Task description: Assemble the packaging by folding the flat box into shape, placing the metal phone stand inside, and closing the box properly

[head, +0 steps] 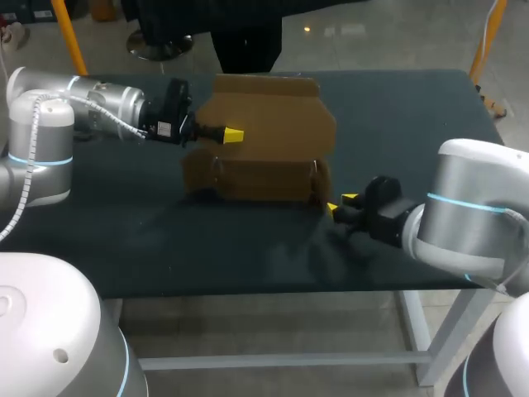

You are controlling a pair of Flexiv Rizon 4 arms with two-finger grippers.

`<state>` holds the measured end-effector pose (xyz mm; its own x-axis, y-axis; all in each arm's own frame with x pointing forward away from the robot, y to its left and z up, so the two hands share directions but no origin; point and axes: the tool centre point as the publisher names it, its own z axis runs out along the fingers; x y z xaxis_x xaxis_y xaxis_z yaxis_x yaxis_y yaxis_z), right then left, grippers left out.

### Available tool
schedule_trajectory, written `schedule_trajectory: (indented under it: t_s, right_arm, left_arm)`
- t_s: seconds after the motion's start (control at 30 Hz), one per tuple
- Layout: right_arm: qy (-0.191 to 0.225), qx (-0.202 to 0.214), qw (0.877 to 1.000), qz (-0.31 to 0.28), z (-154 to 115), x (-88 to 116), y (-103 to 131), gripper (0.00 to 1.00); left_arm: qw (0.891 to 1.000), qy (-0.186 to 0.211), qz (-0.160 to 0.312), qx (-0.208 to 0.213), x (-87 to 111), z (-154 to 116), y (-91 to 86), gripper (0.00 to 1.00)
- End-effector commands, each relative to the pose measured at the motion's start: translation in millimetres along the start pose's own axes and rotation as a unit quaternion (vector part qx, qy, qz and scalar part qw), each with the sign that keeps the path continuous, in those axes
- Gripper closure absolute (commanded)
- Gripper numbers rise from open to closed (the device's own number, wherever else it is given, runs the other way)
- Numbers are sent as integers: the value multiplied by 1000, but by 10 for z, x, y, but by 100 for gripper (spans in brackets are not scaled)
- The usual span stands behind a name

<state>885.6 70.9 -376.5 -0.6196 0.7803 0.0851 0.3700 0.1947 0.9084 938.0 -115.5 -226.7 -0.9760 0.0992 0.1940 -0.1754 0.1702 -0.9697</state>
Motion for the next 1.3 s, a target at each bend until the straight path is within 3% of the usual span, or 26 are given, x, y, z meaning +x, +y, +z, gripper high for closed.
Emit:
schedule_trajectory:
  t_s: [0.03, 0.33, 1.03, 1.3]
  right_arm:
    - [2, -4, 1000, -1, -35, -18, -14, 51]
    - [5, -3, 1000, -3, -6, -47, -24, 51]
    - [20, -3, 1000, -5, 117, -19, -10, 51]
    - [14, -5, 1000, -9, 208, -94, 18, 50]
  left_arm:
    - [1000, 1, -3, -2, -44, 17, 18, 100]
    - [1000, -4, -16, -3, -141, 19, 57, 100]
    - [1000, -5, -22, 8, -181, -8, 117, 100]
    - [1000, -5, -22, 8, -181, -8, 117, 100]
